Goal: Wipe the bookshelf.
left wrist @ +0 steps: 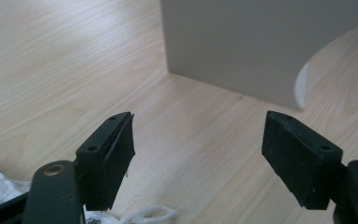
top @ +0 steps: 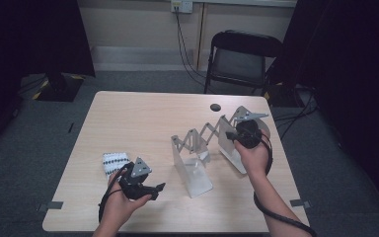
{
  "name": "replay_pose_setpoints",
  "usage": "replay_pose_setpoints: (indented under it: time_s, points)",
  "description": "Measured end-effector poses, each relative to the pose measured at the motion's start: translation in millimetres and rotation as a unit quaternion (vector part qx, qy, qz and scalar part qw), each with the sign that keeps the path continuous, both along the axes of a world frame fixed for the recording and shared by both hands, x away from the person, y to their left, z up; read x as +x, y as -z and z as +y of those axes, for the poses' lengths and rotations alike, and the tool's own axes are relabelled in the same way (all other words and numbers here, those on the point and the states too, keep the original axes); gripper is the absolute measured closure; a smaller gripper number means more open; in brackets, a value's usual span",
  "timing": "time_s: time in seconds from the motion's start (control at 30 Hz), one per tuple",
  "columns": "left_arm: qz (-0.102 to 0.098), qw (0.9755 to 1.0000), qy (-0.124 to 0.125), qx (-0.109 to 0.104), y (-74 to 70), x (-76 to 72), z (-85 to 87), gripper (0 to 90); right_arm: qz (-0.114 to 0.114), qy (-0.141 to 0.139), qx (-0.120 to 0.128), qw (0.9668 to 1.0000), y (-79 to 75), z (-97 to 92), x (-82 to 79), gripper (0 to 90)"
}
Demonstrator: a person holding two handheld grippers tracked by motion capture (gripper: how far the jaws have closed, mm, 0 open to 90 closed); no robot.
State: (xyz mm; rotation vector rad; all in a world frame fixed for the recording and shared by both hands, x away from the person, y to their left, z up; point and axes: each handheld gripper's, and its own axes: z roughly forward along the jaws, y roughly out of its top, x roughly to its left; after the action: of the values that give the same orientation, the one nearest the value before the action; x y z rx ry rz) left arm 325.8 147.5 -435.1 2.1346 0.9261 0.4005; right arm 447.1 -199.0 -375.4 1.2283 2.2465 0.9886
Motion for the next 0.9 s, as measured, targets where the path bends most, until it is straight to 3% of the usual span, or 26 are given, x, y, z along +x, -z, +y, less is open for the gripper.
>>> replay_pose_setpoints:
  time_s: [0.23,0.4,0.5,0.67,0.9]
  points:
    - [-0.005,1.0000,0.001,-0.003,-2.1,-1.8,-0.1,24.8,-0.001,0.012,-0.005,0.9999,1.9,17.5,-9.5,89.9]
    - [-0.003,1.0000,0.002,-0.005,-1.7,-3.3,-0.5,24.7,-0.004,0.016,0.005,0.9999,13.3,17.7,-13.6,89.7]
    - [-0.003,1.0000,0.007,0.004,-0.4,-3.4,-1.7,24.7,-0.007,0.018,0.004,0.9998,13.7,17.1,-15.7,89.6]
    - [-0.001,0.9999,0.012,0.001,0.6,-5.3,-5.5,24.7,-0.015,0.015,0.000,0.9998,19.4,17.7,-18.1,88.8]
    - [0.004,0.9998,0.018,-0.002,1.6,-8.3,-11.7,24.6,-0.035,0.003,-0.003,0.9994,21.0,14.7,-23.6,78.8]
